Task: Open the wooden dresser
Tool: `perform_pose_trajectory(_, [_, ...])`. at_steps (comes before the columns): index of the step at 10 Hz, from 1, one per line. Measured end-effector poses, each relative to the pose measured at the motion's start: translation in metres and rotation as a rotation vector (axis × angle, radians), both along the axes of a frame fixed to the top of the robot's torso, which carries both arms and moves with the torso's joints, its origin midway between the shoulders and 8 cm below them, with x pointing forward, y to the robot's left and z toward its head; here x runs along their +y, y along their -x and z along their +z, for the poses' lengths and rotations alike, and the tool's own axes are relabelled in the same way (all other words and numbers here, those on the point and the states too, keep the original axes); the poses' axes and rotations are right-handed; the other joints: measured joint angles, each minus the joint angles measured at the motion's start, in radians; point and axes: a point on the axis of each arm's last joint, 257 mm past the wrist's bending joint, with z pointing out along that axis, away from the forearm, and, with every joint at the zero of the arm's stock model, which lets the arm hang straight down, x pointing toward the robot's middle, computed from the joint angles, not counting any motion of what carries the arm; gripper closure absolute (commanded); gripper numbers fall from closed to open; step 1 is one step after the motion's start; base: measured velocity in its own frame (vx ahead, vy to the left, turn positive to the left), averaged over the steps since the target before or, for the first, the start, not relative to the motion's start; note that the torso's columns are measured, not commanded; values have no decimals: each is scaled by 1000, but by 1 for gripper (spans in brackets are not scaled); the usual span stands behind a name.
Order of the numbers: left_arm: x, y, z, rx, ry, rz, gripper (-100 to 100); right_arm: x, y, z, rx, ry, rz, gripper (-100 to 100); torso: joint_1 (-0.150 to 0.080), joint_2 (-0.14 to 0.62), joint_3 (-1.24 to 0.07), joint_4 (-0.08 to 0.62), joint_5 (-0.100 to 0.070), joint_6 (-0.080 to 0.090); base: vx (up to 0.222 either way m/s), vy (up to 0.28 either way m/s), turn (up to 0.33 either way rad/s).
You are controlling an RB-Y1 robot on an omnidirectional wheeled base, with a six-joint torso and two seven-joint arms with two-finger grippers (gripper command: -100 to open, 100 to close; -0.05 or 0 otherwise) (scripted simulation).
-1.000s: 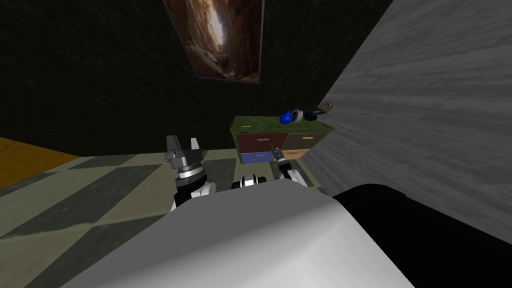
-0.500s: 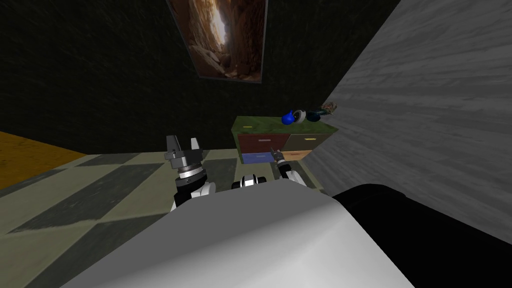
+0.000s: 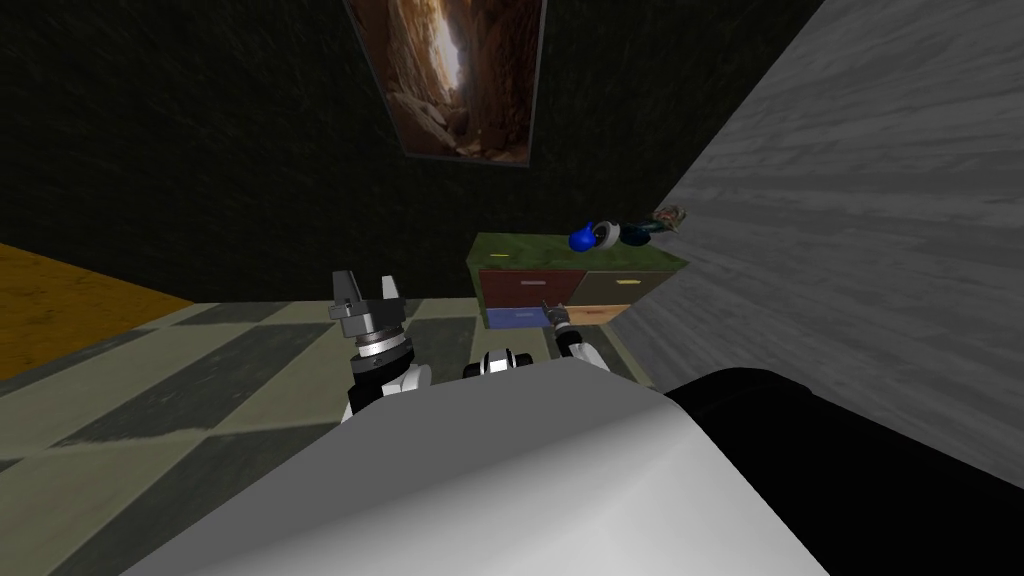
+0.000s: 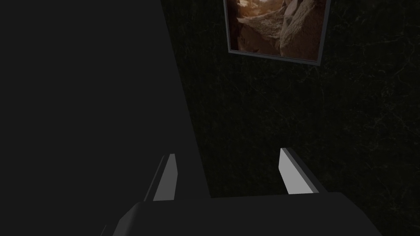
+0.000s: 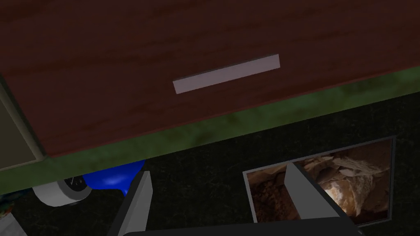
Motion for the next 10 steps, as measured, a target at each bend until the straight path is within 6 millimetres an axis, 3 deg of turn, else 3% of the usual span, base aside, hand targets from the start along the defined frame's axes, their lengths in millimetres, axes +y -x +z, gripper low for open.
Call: perform_pose_trajectory(10, [0, 0, 0, 0, 0, 0, 0, -33, 20, -42, 147, 341, -77, -100, 0, 1, 0, 0, 0, 0, 35, 6, 48])
